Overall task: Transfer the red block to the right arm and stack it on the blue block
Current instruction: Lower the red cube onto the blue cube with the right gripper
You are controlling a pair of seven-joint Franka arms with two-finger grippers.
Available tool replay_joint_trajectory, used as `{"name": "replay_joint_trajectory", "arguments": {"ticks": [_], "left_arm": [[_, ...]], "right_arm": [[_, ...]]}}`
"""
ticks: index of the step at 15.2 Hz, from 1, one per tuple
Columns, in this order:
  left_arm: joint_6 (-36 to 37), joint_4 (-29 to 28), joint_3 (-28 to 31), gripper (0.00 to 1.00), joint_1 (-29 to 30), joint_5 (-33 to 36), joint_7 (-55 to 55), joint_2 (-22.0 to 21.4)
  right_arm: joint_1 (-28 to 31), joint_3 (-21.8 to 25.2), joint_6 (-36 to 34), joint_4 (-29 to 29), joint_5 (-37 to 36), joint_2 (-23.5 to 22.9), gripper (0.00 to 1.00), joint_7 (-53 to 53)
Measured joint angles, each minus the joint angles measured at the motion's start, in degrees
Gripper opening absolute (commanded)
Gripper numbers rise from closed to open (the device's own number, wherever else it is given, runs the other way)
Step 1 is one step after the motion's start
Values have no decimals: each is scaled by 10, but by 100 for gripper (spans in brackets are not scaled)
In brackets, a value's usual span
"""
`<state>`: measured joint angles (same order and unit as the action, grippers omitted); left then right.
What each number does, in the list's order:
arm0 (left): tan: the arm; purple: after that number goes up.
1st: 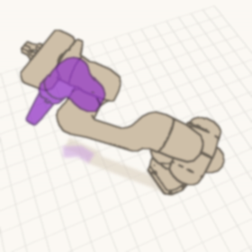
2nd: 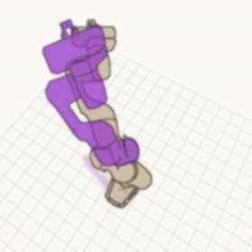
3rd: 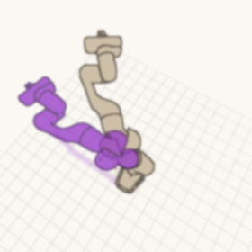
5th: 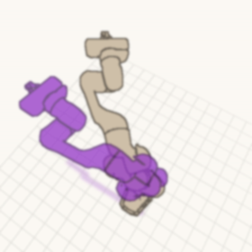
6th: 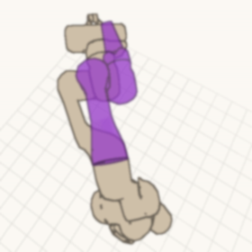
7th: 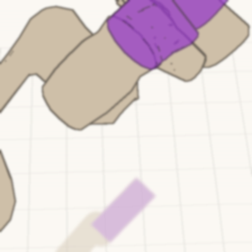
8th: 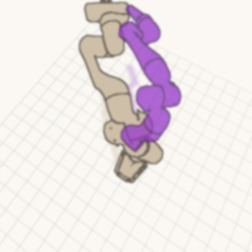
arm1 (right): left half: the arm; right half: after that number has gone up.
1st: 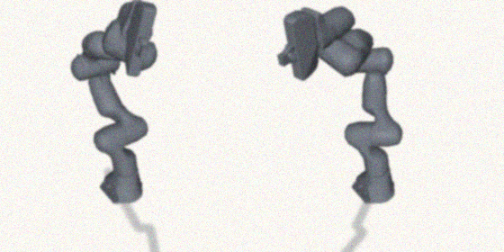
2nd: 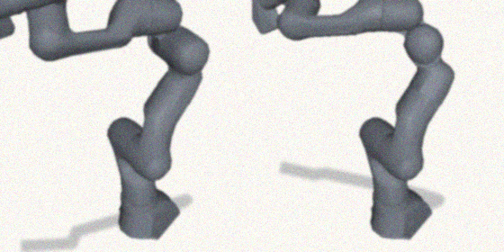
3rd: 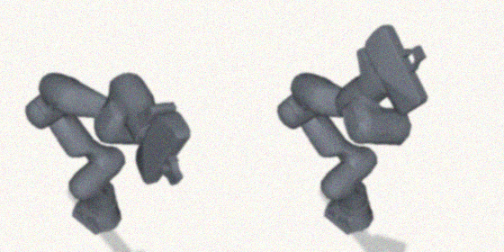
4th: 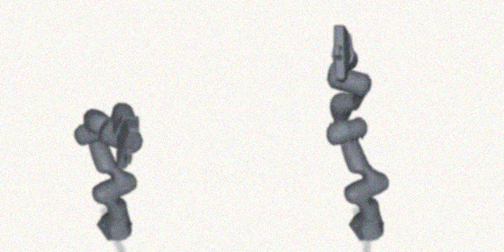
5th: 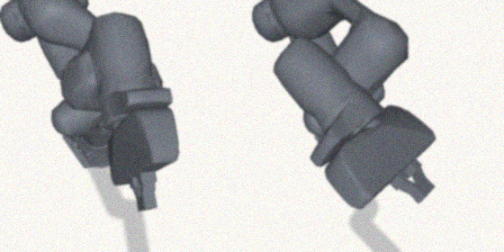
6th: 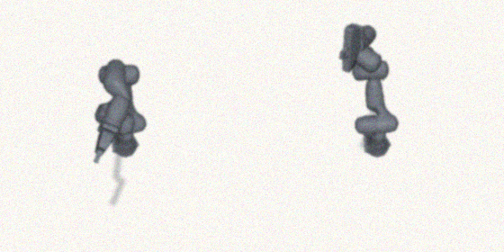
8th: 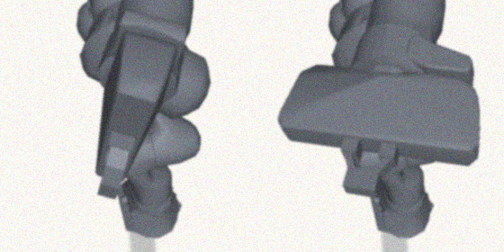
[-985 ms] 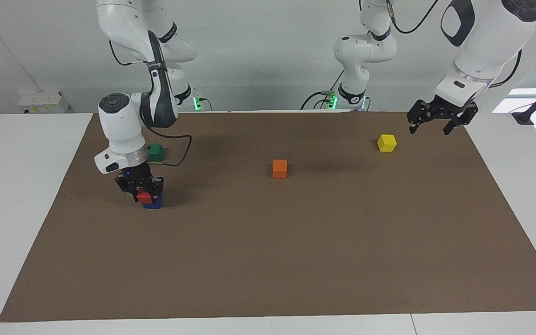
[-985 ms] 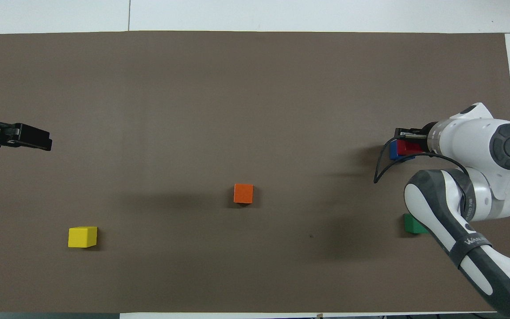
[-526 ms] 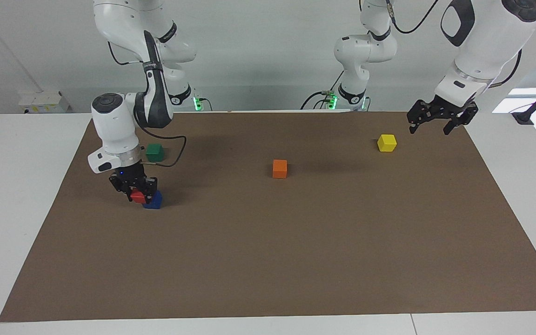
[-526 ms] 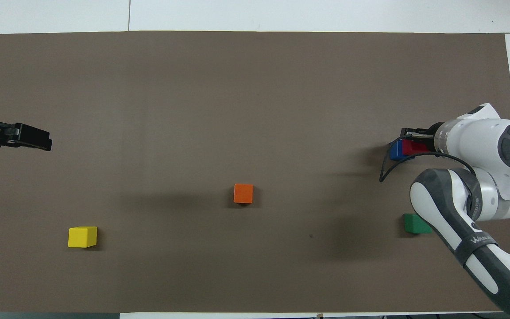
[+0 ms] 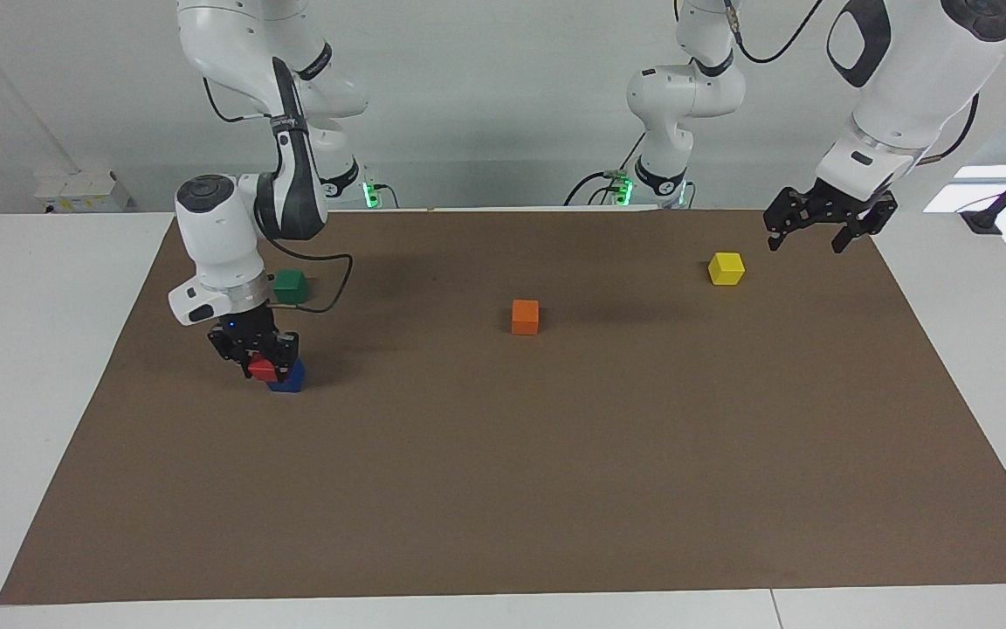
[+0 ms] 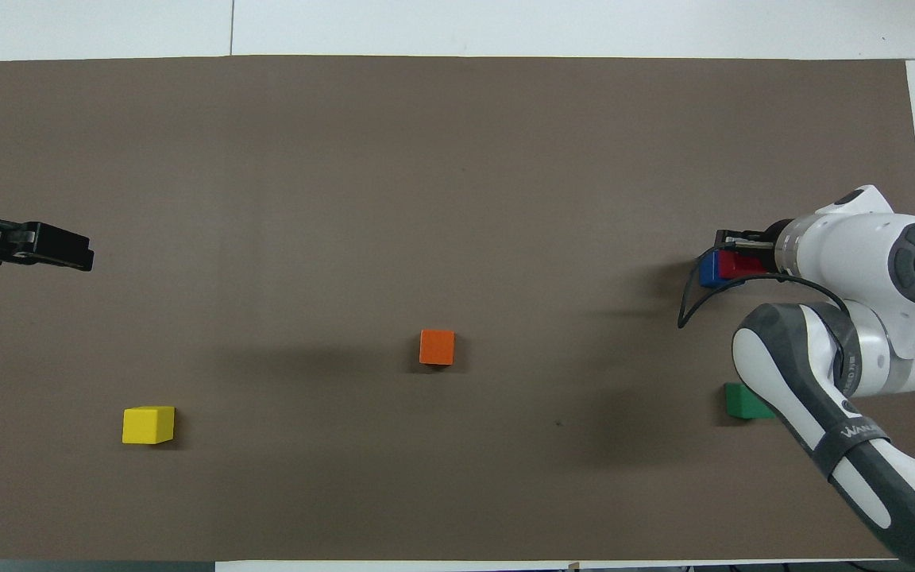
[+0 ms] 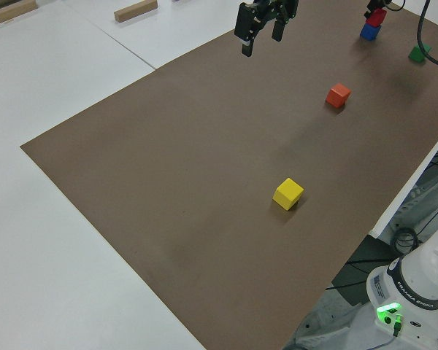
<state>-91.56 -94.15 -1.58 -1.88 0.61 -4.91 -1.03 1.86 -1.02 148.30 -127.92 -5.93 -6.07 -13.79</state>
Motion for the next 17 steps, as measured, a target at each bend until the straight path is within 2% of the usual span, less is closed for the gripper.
{"name": "replay_joint_trajectory", "arguments": {"ticks": [15, 16, 17], "left_arm": [[1, -1, 0, 100, 0, 0, 0, -3], [1, -1, 0, 100, 0, 0, 0, -3], [1, -1, 0, 100, 0, 0, 0, -3]], "right_arm": [[-11, -1, -8, -3, 0, 4, 0, 0], [-11, -1, -8, -3, 0, 4, 8, 0], [-11, -1, -8, -3, 0, 4, 23, 0]]}}
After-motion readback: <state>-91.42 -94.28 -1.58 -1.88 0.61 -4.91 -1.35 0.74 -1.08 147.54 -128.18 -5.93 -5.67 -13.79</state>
